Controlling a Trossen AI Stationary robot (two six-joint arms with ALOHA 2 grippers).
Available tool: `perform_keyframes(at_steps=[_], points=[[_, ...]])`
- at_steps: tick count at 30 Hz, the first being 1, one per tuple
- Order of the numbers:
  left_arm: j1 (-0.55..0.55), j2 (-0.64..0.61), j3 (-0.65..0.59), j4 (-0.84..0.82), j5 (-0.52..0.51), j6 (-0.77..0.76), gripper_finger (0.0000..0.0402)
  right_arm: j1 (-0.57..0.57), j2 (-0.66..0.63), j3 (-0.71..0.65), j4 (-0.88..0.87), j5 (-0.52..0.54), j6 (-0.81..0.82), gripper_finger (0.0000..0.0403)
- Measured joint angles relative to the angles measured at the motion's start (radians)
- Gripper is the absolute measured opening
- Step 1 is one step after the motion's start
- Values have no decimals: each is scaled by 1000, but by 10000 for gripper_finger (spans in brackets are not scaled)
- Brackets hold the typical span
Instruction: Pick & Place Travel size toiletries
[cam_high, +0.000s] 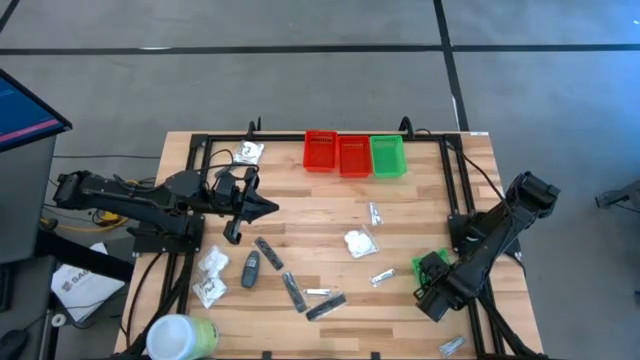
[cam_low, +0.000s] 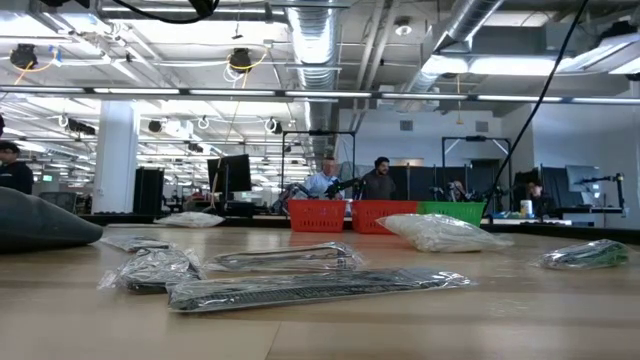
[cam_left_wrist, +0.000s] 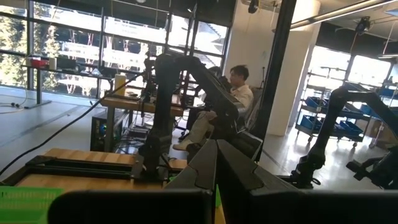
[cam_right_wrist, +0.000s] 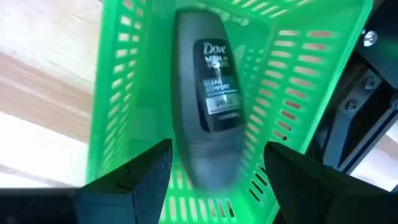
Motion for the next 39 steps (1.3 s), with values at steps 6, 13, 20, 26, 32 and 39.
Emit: perform_keyframes(at_steps=[6, 13, 20, 26, 32, 39], points=[[0, 0, 0, 0, 0, 0, 1, -2, 0, 1, -12, -23, -22, 256], [0, 0, 0, 0, 0, 0, 1, -19, 0, 80, -147, -77, -101, 257], [0, 0, 0, 0, 0, 0, 1, -70, 0, 210, -351, -46, -179, 256], [0, 0, -4, -4, 0, 0, 1, -123, -1, 306, -412, 109, -265, 255], [0, 0, -13, -14, 0, 0, 1, -203, -1, 327, -323, 264, -443, 255], [0, 0, -13, -98, 0, -3, 1, -286, -1, 327, -171, 509, -649, 255]])
